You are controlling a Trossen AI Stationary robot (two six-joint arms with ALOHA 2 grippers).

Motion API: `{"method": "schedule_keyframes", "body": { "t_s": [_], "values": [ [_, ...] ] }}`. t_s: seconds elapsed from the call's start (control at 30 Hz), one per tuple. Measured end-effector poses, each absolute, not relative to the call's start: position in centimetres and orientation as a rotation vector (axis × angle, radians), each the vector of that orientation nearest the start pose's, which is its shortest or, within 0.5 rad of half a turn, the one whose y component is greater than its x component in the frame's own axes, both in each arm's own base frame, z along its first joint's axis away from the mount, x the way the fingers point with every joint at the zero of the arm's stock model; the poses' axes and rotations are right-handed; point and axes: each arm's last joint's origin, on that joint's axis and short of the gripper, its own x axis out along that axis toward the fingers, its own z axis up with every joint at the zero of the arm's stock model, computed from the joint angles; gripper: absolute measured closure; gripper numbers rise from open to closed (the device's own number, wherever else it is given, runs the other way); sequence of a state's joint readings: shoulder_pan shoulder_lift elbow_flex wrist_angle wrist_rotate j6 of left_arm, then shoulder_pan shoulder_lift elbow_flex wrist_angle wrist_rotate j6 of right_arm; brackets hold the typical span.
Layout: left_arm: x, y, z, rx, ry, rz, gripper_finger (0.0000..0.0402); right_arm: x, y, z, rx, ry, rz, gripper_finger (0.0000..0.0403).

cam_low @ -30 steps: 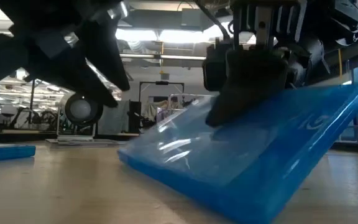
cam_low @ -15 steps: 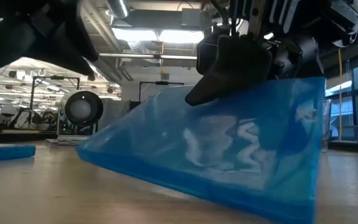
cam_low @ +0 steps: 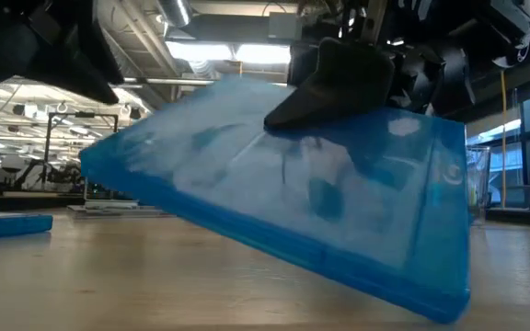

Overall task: Pick & place jewel cases by type
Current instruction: Put the right blue cd case into the right transparent bin

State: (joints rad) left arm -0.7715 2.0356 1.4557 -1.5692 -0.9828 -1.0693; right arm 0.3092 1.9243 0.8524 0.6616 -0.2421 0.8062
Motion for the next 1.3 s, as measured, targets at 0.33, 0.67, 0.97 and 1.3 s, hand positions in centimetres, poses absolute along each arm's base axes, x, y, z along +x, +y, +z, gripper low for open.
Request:
{"method": "schedule_keyframes", "body": {
  "t_s": [0.33, 0.67, 0.97, 1.3],
  "values": [
    [23.6, -20.7, 16.8, 0.587, 0.947, 0.839, 0.0272, 34.3, 10.9, 17.0, 0.638, 0.508, 0.355, 0.0376],
    [23.6, -20.5, 16.7, 0.43, 0.819, 0.918, 0.0272, 29.4, 6.8, 26.6, 0.514, 0.373, 0.26, 0.0376],
    [24.5, -19.8, 16.5, 0.407, 0.807, 0.935, 0.0272, 20.9, 1.4, 31.2, 0.39, 0.307, -0.439, 0.0375],
    [25.5, -19.2, 16.2, 0.381, 0.816, 0.931, 0.0272, 18.5, -1.8, 29.4, 0.479, 0.313, -0.98, 0.0375]
  ]
}}
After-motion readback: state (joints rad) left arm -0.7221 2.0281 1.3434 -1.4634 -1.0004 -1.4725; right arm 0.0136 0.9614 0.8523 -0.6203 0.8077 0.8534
